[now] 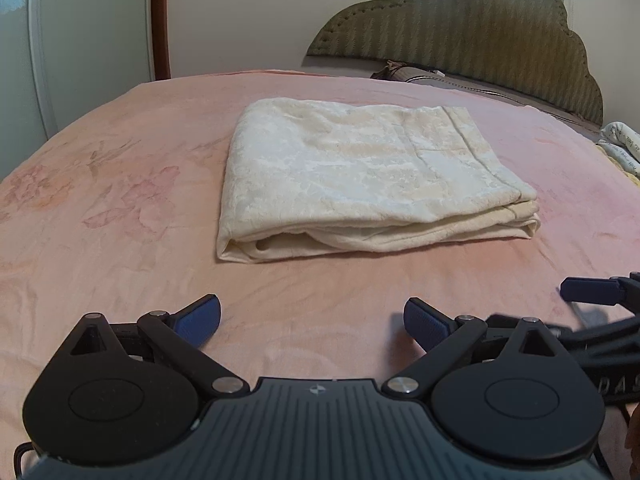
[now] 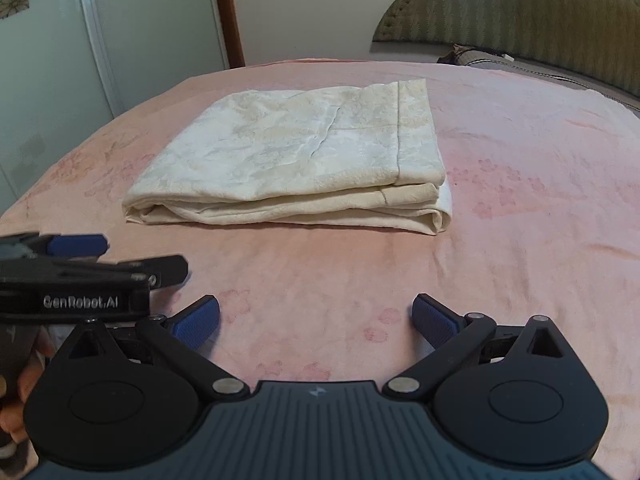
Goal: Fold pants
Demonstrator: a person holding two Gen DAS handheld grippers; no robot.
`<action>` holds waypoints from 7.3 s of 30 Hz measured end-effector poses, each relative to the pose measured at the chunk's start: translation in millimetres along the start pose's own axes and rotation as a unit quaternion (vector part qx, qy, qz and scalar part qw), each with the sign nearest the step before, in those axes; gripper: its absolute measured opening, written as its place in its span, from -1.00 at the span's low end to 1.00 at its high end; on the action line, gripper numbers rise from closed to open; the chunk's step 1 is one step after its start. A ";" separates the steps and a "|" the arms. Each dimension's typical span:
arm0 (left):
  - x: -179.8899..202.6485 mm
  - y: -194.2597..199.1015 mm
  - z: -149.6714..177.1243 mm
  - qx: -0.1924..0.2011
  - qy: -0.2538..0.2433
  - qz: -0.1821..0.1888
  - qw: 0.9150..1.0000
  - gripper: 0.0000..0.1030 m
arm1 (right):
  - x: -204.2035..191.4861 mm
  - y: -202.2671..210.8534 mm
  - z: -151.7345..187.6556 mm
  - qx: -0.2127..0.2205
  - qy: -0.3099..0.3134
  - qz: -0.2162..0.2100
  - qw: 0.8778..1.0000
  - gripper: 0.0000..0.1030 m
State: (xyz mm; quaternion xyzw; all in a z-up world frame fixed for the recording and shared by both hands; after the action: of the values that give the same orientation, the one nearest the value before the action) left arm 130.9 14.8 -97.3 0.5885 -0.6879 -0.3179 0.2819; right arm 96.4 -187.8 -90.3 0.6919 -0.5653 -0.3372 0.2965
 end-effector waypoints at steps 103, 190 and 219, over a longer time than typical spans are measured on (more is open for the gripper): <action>-21.4 -3.2 8.6 0.008 0.015 -0.039 0.999 1.00 | 1.3 -15.3 4.0 0.027 0.004 0.058 0.998 1.00; -11.6 25.6 0.8 0.003 -0.005 -0.059 0.998 0.99 | -1.9 44.5 11.5 0.064 -0.002 0.062 0.996 1.00; -10.9 16.9 6.4 -0.010 0.003 -0.046 0.999 0.99 | -6.4 24.1 18.1 0.033 -0.001 0.066 0.997 1.00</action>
State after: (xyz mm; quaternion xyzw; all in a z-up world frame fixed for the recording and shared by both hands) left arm 117.0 28.1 -88.5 0.6174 -0.6559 -0.3362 0.2748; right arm 66.9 -186.5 -81.1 0.6626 -0.6207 -0.2985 0.2943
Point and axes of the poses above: each gripper's, at about its wrist camera, not at the fingertips, and y roughly against the way its jaws point, x to its right, z to its underside, the point moved 7 cm from there along -y, roughly the way its jaws point, and after that the axes turned 11 degrees about -x, right-handed, at the moved point
